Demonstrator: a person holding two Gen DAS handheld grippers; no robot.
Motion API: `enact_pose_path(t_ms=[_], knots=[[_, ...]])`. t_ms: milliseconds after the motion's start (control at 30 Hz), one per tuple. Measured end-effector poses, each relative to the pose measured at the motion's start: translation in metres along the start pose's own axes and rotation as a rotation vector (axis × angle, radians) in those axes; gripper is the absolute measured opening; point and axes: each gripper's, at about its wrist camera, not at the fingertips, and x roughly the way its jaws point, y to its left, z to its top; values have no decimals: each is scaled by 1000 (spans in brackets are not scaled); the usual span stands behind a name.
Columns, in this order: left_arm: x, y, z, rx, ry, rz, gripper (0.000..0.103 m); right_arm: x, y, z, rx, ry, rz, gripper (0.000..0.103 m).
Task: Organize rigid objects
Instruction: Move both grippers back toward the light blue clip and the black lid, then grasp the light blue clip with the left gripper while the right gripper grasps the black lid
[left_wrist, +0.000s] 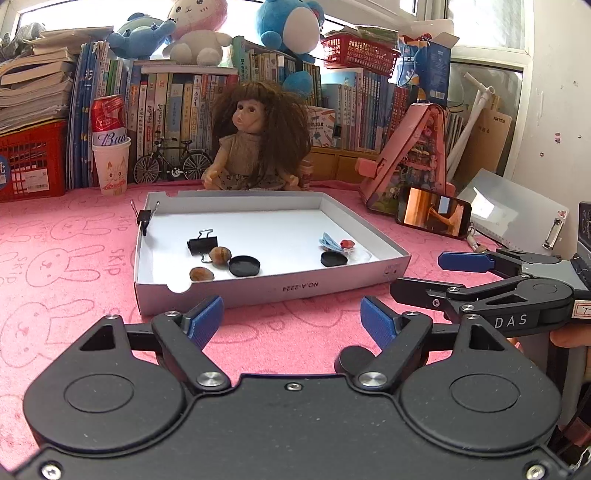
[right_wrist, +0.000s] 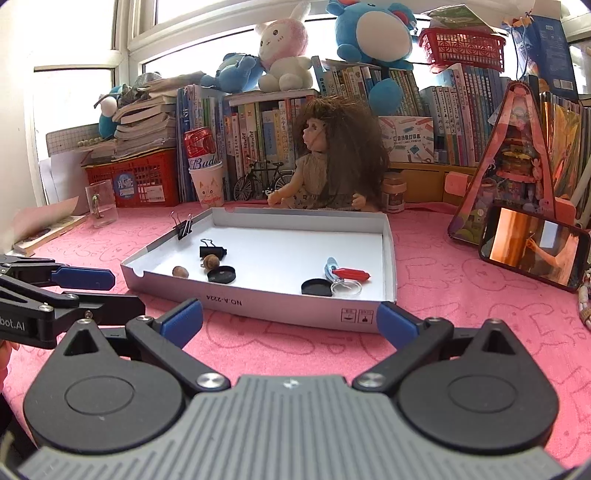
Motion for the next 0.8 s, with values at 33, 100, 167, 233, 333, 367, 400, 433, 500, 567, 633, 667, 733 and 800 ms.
enact_pose_path(t_ms=[33, 100, 167, 233, 333, 367, 400, 433, 500, 567, 633, 667, 733, 800], knots=[[0, -1, -2, 0, 6, -3, 80, -1, 0, -3, -2, 3, 3, 103], [-1, -2, -7, 2, 17, -12, 80, -4, 1, -8, -2, 6, 10, 103], [-2, -4, -13, 6, 27, -17, 77, -7, 1, -12, -3, 8, 12, 103], [-3, -5, -18, 6, 37, -23, 74, -9, 2, -17, -5, 11, 10, 103], [-4, -6, -25, -1, 60, -41, 64, -12, 2, -23, -9, 17, 7, 103], [-5, -7, -27, 1, 66, -49, 60, -12, 2, -25, -11, 21, 2, 103], [-6, -8, -29, 4, 72, -56, 58, -12, 2, -27, -15, 25, -2, 103], [-6, -9, -30, 8, 78, -62, 55, -13, 3, -29, -18, 28, -5, 103], [-7, -11, -33, 14, 87, -73, 49, -15, 3, -33, -25, 35, -5, 103], [-8, -13, -36, 24, 94, -79, 46, -17, 4, -36, -30, 42, -1, 103], [-8, -15, -38, 28, 103, -82, 43, -20, 5, -40, -34, 47, 11, 103], [-8, -16, -39, 27, 108, -86, 42, -22, 6, -41, -40, 47, 19, 103], [-9, -17, -42, 30, 111, -96, 41, -26, 9, -45, -57, 42, 26, 103], [-10, -19, -44, 43, 112, -99, 41, -29, 11, -47, -73, 39, 28, 103]])
